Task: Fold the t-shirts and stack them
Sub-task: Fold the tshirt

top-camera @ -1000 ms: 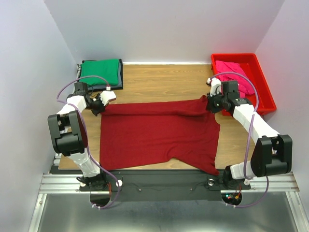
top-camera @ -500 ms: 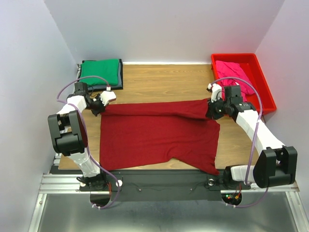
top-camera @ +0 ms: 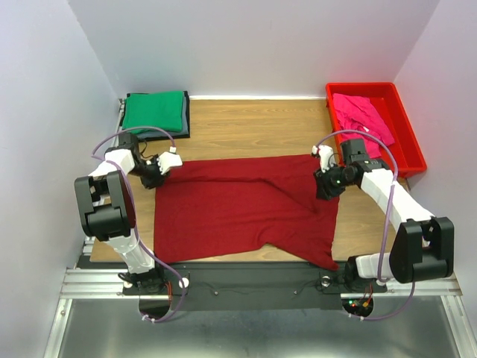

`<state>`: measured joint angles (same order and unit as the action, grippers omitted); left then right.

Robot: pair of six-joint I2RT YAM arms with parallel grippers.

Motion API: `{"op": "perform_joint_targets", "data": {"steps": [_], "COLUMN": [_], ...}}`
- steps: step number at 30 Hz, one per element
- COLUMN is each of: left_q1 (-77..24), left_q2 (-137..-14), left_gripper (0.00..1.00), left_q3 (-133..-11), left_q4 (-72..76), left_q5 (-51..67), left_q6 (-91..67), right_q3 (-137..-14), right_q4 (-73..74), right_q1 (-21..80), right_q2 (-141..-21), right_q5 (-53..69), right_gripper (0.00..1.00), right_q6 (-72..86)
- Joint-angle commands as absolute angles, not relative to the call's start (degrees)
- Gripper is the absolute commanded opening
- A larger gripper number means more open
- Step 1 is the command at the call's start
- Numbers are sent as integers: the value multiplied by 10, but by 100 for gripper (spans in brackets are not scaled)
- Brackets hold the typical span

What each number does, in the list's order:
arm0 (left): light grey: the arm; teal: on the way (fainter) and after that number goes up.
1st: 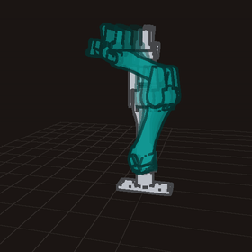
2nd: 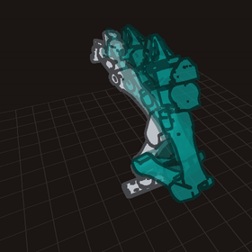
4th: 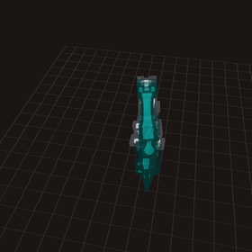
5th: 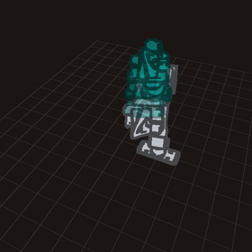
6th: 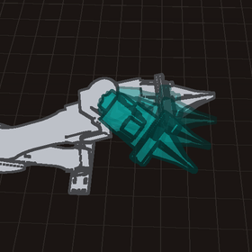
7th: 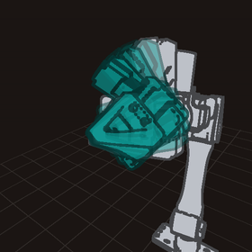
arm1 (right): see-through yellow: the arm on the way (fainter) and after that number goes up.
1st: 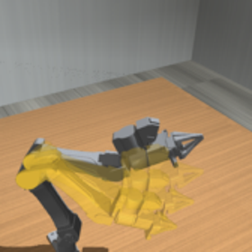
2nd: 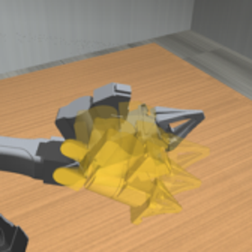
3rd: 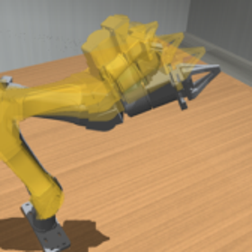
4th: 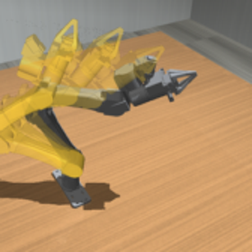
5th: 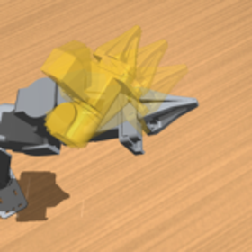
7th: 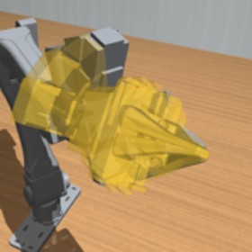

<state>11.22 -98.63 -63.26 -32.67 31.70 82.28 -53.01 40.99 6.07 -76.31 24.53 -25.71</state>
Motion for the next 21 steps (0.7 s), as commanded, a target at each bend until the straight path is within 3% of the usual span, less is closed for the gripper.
{"op": "perform_joint_targets", "data": {"steps": [1,3,6,12,21], "left_q1": [113,113,111,89,78], "left_q2": [-948,-933,-931,-968,-977], "left_gripper": [44,46,45,45,43], "left_q3": [-649,-660,-682,-705,-651], "left_q4": [-413,-425,-414,-391,-325], "left_q5": [308,318,349,365,361], "left_q6": [881,884,852,795,748], "right_q3": [-562,-591,-645,-714,-681], "right_q4": [454,454,453,449,429], "right_q1": [64,64,63,78,117], "right_q2": [-741,-748,-800,-914,-983], "right_q5": [237,238,274,302,268], "right_gripper": [45,61,62,52,35], "right_q6": [-319,-317,-295,-248,-225]}}
